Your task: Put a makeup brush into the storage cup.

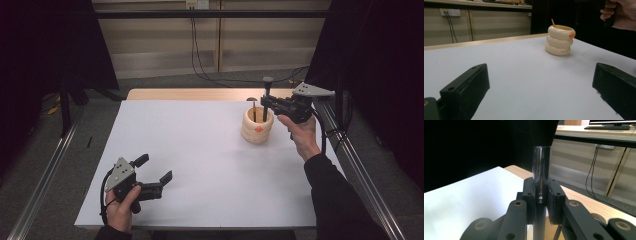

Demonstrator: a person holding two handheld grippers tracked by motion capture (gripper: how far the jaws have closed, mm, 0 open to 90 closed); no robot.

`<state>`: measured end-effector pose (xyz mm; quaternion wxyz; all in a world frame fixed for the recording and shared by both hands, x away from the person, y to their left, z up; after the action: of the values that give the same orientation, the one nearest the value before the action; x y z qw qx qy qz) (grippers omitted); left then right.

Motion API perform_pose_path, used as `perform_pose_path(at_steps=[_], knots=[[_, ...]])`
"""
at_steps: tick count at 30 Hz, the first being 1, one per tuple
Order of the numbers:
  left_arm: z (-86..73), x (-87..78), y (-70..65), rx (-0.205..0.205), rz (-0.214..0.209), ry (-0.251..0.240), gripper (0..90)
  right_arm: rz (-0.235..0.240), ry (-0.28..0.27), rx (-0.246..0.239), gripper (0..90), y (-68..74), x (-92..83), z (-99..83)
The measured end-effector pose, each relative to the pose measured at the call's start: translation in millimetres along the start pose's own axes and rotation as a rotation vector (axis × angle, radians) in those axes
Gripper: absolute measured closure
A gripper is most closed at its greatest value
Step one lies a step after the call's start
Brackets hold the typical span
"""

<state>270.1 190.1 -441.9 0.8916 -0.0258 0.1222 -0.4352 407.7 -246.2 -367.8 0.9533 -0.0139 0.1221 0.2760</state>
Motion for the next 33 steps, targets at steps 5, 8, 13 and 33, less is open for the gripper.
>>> perform_pose_path(at_steps=[5, 8, 13, 33], knots=[[0.1, -0.3, 0.2, -0.001, -0.003, -0.001, 0.8, -0.019, 0.003, 0.003, 79.3, -1.8, 9.8, -0.1], [-0.4, 0.4, 0.2, 0.000, -0.001, 0.004, 0.8, -0.037, 0.009, 0.005, 79.3, -4.0, 11.8, -2.3], [0.1, 0.7, 0.3, 0.001, -0.006, 0.005, 0.8, -0.066, 0.023, 0.016, 79.2, -13.1, 15.7, -8.5], [0.4, -0.5, 4.9, 0.005, 0.015, 0.014, 1.4, -0.086, 0.054, 0.050, 79.2, -17.3, 26.0, -29.2]])
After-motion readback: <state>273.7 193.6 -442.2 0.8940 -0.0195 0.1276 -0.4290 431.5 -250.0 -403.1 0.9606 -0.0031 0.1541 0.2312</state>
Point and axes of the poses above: each handheld gripper's, and its own axes: x roughly forward along the jaws, z roughly out of its top, y roughly to its left, the point moved 3 cm from there along x, roughly forward along the jaws, and after that the axes turned 9 degrees about -z, right-handed, at the moved point
